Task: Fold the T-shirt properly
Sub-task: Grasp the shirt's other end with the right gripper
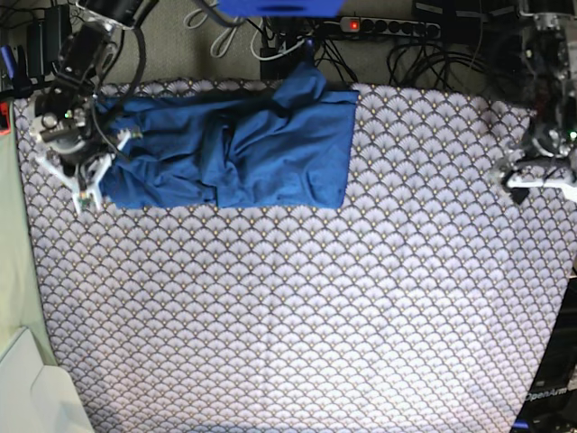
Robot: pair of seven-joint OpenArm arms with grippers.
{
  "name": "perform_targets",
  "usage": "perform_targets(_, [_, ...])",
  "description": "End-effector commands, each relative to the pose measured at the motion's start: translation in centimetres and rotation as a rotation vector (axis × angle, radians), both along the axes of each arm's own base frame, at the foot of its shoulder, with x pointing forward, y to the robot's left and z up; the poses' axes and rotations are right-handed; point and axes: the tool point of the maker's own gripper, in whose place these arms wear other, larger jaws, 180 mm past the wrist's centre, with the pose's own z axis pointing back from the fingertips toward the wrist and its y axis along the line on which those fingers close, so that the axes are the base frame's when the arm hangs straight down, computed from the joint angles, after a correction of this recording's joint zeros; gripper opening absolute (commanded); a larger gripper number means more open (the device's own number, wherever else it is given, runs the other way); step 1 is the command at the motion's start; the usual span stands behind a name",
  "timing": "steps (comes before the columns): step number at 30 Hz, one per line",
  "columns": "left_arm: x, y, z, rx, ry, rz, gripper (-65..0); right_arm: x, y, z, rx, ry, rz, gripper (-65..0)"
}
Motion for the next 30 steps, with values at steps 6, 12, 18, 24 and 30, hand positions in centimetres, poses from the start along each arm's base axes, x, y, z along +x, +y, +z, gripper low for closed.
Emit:
perform_targets(6, [-1.0,3.3,1.9,0.037,-0.025,0.078,-8.1,0.4,3.9,3.5,-0.007,-0.040,0.037,-65.0])
perform_targets(12, [-3.6,6.9,3.0,0.088,-0.021,0.175,-8.1,-0.1,8.4,2.4,0.041,0.012,0.140,-65.0])
perform_targets(18, [-6.3,11.0,3.9,0.134,-0.019,0.253,-8.2,0.3,13.3,2.5,0.068,0.008,0.288,-65.0])
perform_targets(24, [-8.4,13.1,3.8,0.154,0.006,0.277,-8.2,1.9,17.9,4.3,0.170,-0.069,0.408,-65.0])
perform_targets(30, [-8.4,13.2,3.8,0.155,0.006,0.276,-8.2,1.6,25.0,6.3,0.344,-0.130,0.595,-65.0])
